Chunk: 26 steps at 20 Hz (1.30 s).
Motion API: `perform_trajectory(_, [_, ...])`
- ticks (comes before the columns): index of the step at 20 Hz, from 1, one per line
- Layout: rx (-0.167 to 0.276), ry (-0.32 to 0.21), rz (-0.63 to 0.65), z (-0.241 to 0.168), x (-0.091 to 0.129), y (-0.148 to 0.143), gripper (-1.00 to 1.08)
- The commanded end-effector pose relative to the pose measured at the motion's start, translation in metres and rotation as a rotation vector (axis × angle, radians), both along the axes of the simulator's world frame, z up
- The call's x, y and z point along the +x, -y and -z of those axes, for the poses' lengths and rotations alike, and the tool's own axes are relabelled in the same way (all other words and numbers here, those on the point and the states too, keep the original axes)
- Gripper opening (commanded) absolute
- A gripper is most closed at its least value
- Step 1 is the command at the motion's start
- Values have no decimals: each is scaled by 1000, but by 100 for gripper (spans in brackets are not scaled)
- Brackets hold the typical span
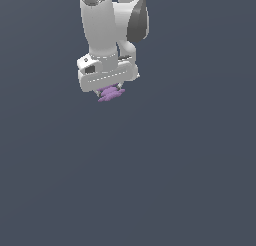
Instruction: Pick up the object and move it to a goal position.
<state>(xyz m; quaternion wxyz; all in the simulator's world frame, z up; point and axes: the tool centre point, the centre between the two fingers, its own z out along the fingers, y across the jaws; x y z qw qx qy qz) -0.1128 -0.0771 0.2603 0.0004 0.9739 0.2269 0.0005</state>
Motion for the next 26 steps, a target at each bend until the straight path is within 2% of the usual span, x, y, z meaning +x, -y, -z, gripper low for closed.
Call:
perform_trajectory(1, [1, -1, 0, -26, -4, -2, -100])
perform_trajectory(15, [1, -1, 0, -162, -22, -11, -100])
perform_trajectory(26, [1, -1, 0, -216, -26, -14, -100])
